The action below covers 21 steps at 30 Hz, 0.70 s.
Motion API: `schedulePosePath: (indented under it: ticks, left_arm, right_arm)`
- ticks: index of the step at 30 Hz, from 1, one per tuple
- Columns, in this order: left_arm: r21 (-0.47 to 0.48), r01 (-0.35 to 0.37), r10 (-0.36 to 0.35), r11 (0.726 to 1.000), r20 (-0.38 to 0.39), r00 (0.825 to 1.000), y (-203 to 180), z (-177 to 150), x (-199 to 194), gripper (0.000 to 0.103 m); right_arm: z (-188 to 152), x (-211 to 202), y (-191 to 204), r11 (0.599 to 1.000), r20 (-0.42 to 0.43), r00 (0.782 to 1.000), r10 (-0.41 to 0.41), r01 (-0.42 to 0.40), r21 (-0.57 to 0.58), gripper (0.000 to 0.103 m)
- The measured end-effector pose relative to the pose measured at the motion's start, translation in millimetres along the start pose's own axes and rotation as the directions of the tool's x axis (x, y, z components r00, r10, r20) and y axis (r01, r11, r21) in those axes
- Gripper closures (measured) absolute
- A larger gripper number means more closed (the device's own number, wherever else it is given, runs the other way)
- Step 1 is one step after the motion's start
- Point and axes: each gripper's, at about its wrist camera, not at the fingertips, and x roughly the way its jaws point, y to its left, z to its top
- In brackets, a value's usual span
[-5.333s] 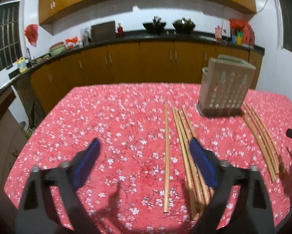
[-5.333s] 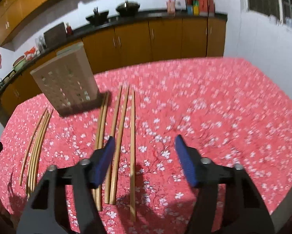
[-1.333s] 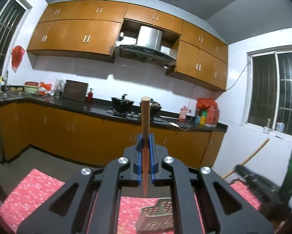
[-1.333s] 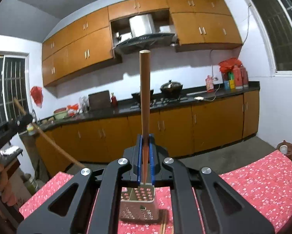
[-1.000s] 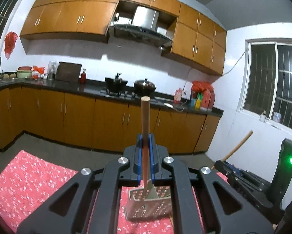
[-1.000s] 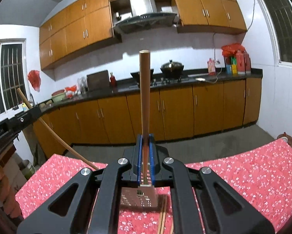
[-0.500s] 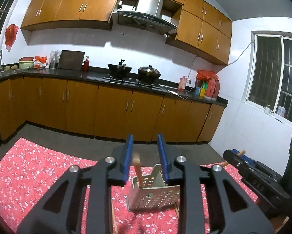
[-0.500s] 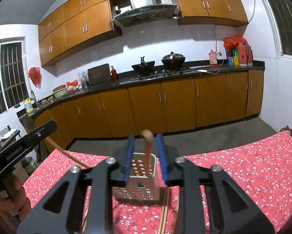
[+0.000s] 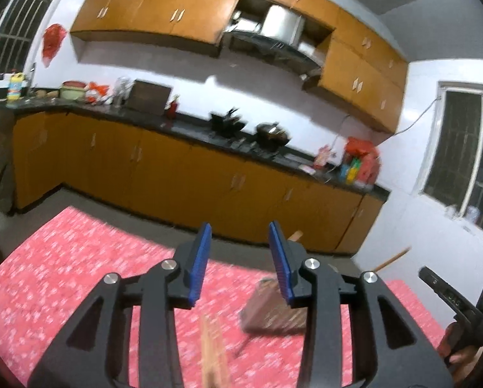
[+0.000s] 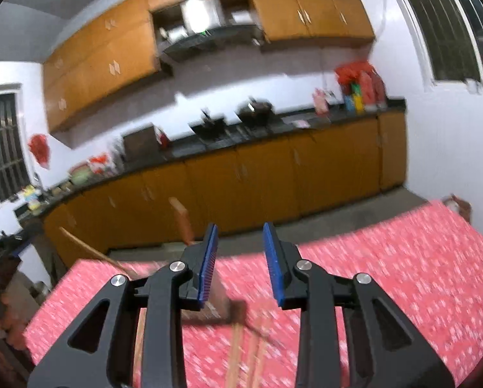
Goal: Organize utensils
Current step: 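Move both open tools back down to the chopsticks on the cloth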
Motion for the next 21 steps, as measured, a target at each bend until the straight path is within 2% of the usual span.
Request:
schedulePosePath:
  ticks: [3, 6, 9, 12, 15, 19, 21]
  left_arm:
    - [0.012, -0.054, 0.055, 0.998, -0.087, 0.995, 17, -23, 10, 0.065]
    - [0.027, -0.107, 0.111, 0.994, -0.224, 0.968, 35, -58, 27, 0.065]
    - [0.037, -0.123, 0.128, 0.992, -0.309, 0.942, 41, -85, 35, 0.067]
    - [0.059, -0.118, 0.132, 0.991, -0.376, 0.917, 44, -111, 41, 0.068]
    - [0.069, -0.102, 0.122, 0.992, -0.406, 0.906, 44, -130, 44, 0.068]
    - [0.077, -0.076, 0.102, 0.994, -0.437, 0.893, 43, -143, 45, 0.07]
    - [0.079, -0.059, 0.089, 0.995, -0.454, 0.887, 39, -149, 45, 0.073]
  right_arm:
    - [-31, 27, -14, 0.999, -0.148, 0.988, -0.037, 0.039, 0.01, 0.073]
    - [-69, 51, -17, 0.999, -0.284, 0.958, -0.038, 0.039, -0.002, 0.075]
    - [-104, 71, -11, 1.0, -0.394, 0.919, -0.025, 0.019, -0.02, 0.081]
    - [-122, 78, -5, 0.999, -0.435, 0.9, -0.021, 0.006, -0.035, 0.081]
    - [-130, 82, 2, 0.998, -0.45, 0.892, -0.031, 0.005, -0.059, 0.081]
    - [-137, 84, 6, 0.993, -0.448, 0.891, -0.078, 0.028, -0.117, 0.095]
    - [-137, 86, 0, 0.991, -0.441, 0.892, -0.104, 0.057, -0.118, 0.095]
